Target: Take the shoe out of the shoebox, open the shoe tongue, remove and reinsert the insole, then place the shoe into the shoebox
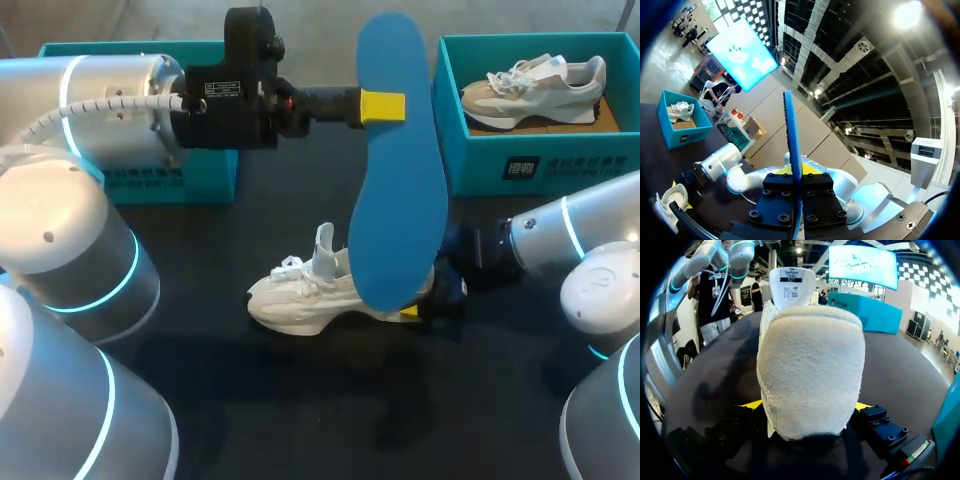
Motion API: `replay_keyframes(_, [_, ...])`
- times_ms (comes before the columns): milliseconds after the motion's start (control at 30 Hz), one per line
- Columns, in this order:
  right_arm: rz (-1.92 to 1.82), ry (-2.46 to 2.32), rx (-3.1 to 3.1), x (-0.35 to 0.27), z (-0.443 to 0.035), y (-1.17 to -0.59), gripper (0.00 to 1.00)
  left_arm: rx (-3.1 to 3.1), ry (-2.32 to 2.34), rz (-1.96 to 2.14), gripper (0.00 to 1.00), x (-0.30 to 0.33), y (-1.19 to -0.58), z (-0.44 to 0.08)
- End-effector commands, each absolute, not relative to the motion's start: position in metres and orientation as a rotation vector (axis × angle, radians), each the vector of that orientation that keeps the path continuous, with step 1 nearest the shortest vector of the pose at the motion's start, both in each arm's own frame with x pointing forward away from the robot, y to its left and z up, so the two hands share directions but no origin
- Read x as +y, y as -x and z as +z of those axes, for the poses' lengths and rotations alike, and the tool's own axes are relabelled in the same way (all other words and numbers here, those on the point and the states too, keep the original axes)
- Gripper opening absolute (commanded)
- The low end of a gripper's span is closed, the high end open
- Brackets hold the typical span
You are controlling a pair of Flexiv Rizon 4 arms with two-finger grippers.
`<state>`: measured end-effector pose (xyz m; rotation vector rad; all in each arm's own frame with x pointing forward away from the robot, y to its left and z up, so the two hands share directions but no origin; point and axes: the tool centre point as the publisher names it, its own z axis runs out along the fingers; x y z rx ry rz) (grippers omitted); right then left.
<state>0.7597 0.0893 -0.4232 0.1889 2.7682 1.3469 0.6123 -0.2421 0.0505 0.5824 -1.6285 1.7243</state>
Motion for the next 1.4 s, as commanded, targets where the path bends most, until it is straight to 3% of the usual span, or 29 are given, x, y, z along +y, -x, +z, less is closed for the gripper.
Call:
replay_keyframes(33, [1.284,-0.19,2.819,0.081,-0.411,-0.76,1.0,-1.625,-0.583,1.728,0.0,-0.242,-0.611,0.049])
replay_keyframes(733, [0.745,-0.21,3.035,0.074,-0.361,-0.751,1.0,-1.625,-0.583,1.728,0.0,-0.242,-0.611,0.049])
replay_keyframes(1400, [0.497,-0.288,3.063,0.079,-0.328,-0.746,1.0,-1.625,-0.583,1.728,0.0,-0.242,-0.611,0.049])
